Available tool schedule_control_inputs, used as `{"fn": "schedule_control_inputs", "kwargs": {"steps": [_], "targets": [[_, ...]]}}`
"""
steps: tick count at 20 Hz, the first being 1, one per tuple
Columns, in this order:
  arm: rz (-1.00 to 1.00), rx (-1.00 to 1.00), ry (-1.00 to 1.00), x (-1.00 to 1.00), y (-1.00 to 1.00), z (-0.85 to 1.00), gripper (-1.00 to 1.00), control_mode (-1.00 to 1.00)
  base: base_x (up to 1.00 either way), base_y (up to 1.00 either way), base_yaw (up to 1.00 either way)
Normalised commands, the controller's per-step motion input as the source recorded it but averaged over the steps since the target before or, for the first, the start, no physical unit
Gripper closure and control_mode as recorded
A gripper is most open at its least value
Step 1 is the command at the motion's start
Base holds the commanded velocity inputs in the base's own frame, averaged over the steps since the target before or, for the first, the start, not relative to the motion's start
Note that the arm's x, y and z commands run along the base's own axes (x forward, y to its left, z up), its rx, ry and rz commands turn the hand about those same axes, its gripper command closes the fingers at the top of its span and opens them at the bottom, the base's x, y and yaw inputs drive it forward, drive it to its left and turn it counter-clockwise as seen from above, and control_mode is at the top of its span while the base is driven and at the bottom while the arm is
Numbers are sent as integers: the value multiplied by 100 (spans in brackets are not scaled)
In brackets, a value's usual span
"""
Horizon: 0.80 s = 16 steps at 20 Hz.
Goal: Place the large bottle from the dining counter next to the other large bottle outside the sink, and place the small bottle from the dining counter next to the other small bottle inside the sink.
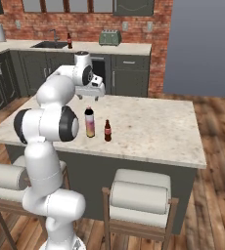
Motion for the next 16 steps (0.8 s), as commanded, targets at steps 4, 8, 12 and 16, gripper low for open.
{"fn": "schedule_control_inputs", "kwargs": {"steps": [4,8,12,16], "targets": [[0,0,1,0,2,-24,-100,-100,0,0,0],[0,0,2,0,6,-32,-100,-100,0,0,0],[0,0,3,14,6,-17,-100,-100,0,0,0],[0,0,6,21,12,-3,-100,-100,0,0,0]]}}
